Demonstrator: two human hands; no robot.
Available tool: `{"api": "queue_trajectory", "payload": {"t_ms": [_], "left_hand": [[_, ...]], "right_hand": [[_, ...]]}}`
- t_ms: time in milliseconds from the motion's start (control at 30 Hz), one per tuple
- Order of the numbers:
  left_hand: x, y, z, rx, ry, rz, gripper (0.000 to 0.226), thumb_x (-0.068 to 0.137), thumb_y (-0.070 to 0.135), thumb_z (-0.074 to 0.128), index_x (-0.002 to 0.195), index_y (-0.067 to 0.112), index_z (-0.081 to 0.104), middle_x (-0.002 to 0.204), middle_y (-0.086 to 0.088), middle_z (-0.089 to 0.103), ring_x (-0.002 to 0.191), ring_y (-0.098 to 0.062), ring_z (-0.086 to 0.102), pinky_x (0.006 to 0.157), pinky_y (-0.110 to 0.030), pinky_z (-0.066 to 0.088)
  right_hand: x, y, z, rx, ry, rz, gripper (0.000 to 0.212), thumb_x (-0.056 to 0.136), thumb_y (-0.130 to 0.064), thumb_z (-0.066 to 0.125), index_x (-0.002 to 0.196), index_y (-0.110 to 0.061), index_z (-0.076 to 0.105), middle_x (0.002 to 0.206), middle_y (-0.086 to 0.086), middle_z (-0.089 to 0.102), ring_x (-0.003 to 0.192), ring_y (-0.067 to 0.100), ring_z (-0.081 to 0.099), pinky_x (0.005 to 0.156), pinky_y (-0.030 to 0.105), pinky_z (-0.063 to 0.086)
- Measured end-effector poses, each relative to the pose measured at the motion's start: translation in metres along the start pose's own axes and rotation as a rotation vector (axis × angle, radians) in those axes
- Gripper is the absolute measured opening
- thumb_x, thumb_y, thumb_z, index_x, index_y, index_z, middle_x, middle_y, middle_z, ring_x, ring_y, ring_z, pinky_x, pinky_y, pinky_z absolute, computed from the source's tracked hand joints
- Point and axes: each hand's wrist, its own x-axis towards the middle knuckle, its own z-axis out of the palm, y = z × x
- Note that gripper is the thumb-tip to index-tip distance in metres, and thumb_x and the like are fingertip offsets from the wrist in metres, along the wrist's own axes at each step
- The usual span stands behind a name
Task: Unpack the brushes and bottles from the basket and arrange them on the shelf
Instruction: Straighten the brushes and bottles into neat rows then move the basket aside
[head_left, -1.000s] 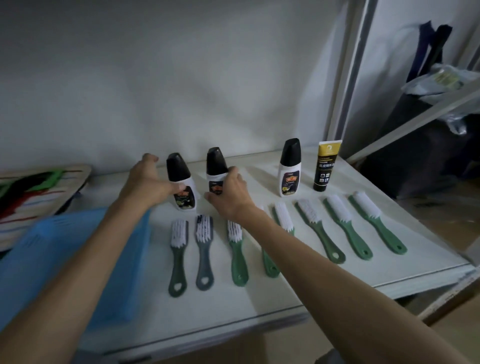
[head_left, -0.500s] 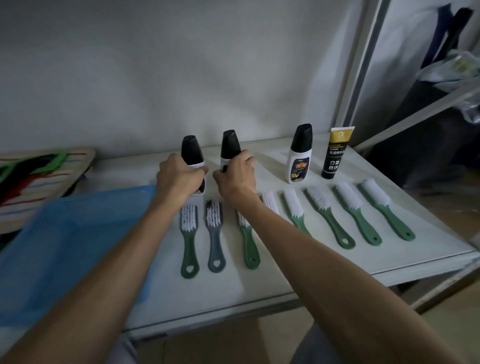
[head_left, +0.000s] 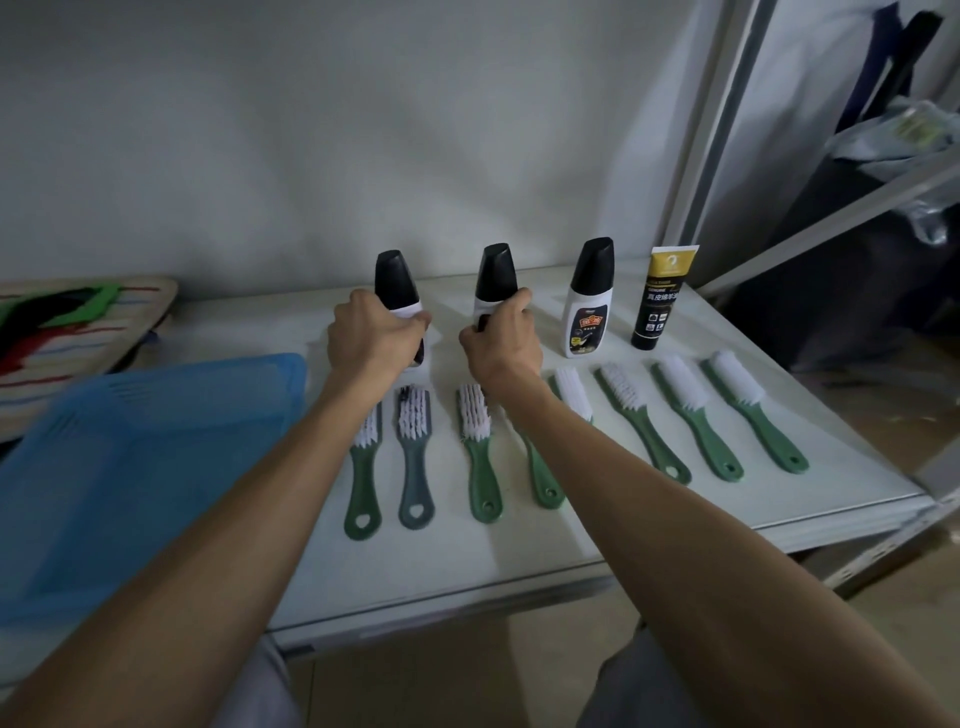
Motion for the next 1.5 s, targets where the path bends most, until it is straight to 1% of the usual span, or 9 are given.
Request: {"api": "queue_trajectory", "payload": {"t_ms": [233,700,867,967,1067,1133,1233,1367,1500], "left_hand": [[-0.004,0.004,0.005,-0.021,-0.004,0.014,0.051,0.077,0.045,0.074,0.11,0.006,0.066,0.109,-0.014,0.066,0.097,-0.033,0.064,0.065,-0.03,0.04],[-0.004,0.007,0.002,-0.003,-0.033,0.057,0.049,0.077,0.044,0.074,0.109,0.007,0.067,0.105,-0.012,0.067,0.093,-0.032,0.066,0.064,-0.03,0.042],[-0.007,0.001,-0.031,0.034,-0.046,0.094,0.038,0.077,0.041,0.075,0.082,0.006,0.063,0.097,-0.018,0.067,0.081,-0.034,0.061,0.057,-0.029,0.039],[-0.008,-0.023,-0.063,0.046,-0.01,0.138,0.027,0.081,0.031,0.07,0.094,0.007,0.067,0.107,-0.015,0.066,0.097,-0.033,0.061,0.081,-0.032,0.047],[-0.014,-0.052,-0.086,0.139,0.003,0.079,0.046,0.083,0.03,0.064,0.123,0.007,0.063,0.127,-0.017,0.062,0.118,-0.035,0.057,0.096,-0.035,0.045],[-0.022,-0.066,-0.09,0.185,-0.03,0.076,0.04,0.083,0.033,0.062,0.111,0.007,0.068,0.115,-0.016,0.067,0.112,-0.036,0.06,0.089,-0.035,0.048],[-0.034,-0.075,-0.086,0.247,-0.058,0.092,0.038,0.083,0.038,0.06,0.086,0.0,0.066,0.095,-0.019,0.069,0.095,-0.038,0.063,0.072,-0.036,0.047],[-0.04,-0.083,-0.082,0.306,-0.088,0.081,0.039,0.085,0.031,0.057,0.087,-0.007,0.063,0.089,-0.026,0.066,0.084,-0.04,0.062,0.062,-0.035,0.039],[-0.037,-0.087,-0.081,0.29,-0.079,0.145,0.035,0.084,0.016,0.057,0.057,0.003,0.039,0.075,-0.031,0.059,0.076,-0.045,0.063,0.055,-0.035,0.037]], "right_hand": [[0.0,0.01,-0.003,-0.06,0.007,-0.02,0.048,0.084,-0.013,0.063,0.122,0.001,0.037,0.126,0.021,0.04,0.104,0.04,0.059,0.089,0.041,0.049],[-0.004,0.011,-0.009,-0.139,0.027,0.013,0.053,0.083,-0.005,0.063,0.127,0.001,0.036,0.13,0.02,0.04,0.115,0.036,0.053,0.094,0.038,0.047],[-0.036,-0.018,-0.02,-0.194,0.127,0.033,0.057,0.078,-0.007,0.065,0.126,-0.001,0.036,0.128,0.019,0.04,0.117,0.033,0.048,0.095,0.033,0.043],[-0.07,-0.046,-0.03,0.027,-0.043,-0.005,0.041,0.084,-0.006,0.054,0.121,-0.001,0.039,0.125,0.021,0.049,0.111,0.038,0.054,0.087,0.039,0.046],[-0.119,-0.059,-0.023,0.081,-0.294,-0.046,0.022,0.087,-0.014,0.049,0.103,-0.001,0.053,0.111,0.021,0.063,0.093,0.036,0.06,0.075,0.035,0.045],[-0.153,-0.064,-0.013,0.094,-0.446,-0.058,0.025,0.087,-0.02,0.048,0.095,0.002,0.059,0.107,0.024,0.067,0.089,0.033,0.061,0.079,0.037,0.05],[-0.189,-0.068,-0.003,0.103,-0.605,-0.061,0.03,0.091,-0.027,0.048,0.102,0.0,0.057,0.115,0.02,0.063,0.106,0.036,0.061,0.08,0.036,0.048],[-0.211,-0.07,0.003,0.114,-0.638,-0.093,0.033,0.089,-0.023,0.048,0.113,-0.001,0.052,0.118,0.021,0.059,0.104,0.039,0.062,0.084,0.042,0.054],[-0.215,-0.069,0.004,0.106,-0.644,-0.098,0.021,0.092,-0.017,0.045,0.106,-0.003,0.048,0.12,0.02,0.055,0.101,0.034,0.059,0.075,0.036,0.048]]}}
